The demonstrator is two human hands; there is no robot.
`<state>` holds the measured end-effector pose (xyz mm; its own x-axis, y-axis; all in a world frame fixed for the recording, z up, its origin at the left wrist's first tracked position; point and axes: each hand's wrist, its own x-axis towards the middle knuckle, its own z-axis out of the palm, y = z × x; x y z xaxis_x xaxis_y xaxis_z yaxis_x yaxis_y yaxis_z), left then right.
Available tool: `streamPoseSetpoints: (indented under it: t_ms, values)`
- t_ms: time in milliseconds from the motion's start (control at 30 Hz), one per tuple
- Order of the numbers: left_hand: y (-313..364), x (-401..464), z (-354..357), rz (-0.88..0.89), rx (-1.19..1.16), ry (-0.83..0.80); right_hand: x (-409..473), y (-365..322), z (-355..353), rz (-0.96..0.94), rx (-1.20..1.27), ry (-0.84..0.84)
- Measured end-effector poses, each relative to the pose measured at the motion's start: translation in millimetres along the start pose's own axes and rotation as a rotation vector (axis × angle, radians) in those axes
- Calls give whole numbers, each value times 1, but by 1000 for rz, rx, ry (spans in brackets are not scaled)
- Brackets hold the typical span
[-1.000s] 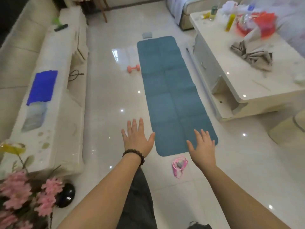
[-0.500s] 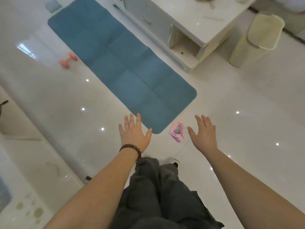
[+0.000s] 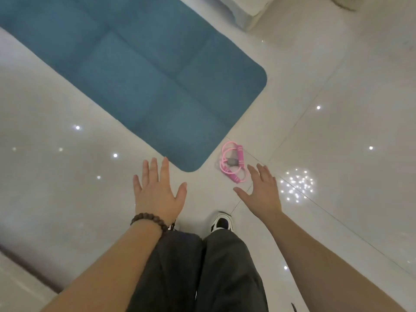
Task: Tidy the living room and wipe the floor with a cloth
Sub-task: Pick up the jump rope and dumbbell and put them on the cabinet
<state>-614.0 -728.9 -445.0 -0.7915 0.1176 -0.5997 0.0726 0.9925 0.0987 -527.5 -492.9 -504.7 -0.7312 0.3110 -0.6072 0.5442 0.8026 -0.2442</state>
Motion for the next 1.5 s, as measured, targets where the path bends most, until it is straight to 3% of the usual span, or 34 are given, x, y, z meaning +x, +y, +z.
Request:
streamPoseSetpoints:
  t_ms: [167,333,600,800,1067,1500]
  values:
    - [-17,76,117,-17,40,-64,101,44,111,7,-60,-6]
    - [-35,124,185,44,67,-48,171,66,181,48,-36,-8]
    - [-38,152,214,58,23,-10,198,78,228,106,-31,83]
    - [-37,160,214,66,-19,14,208,80,223,29,-8,223]
    - [-23,111,139,22,-56,17,141,27,119,-147,118,295]
    - [-15,-87,-194,-82,-203,334,-102,-146,-200,-402,130,320]
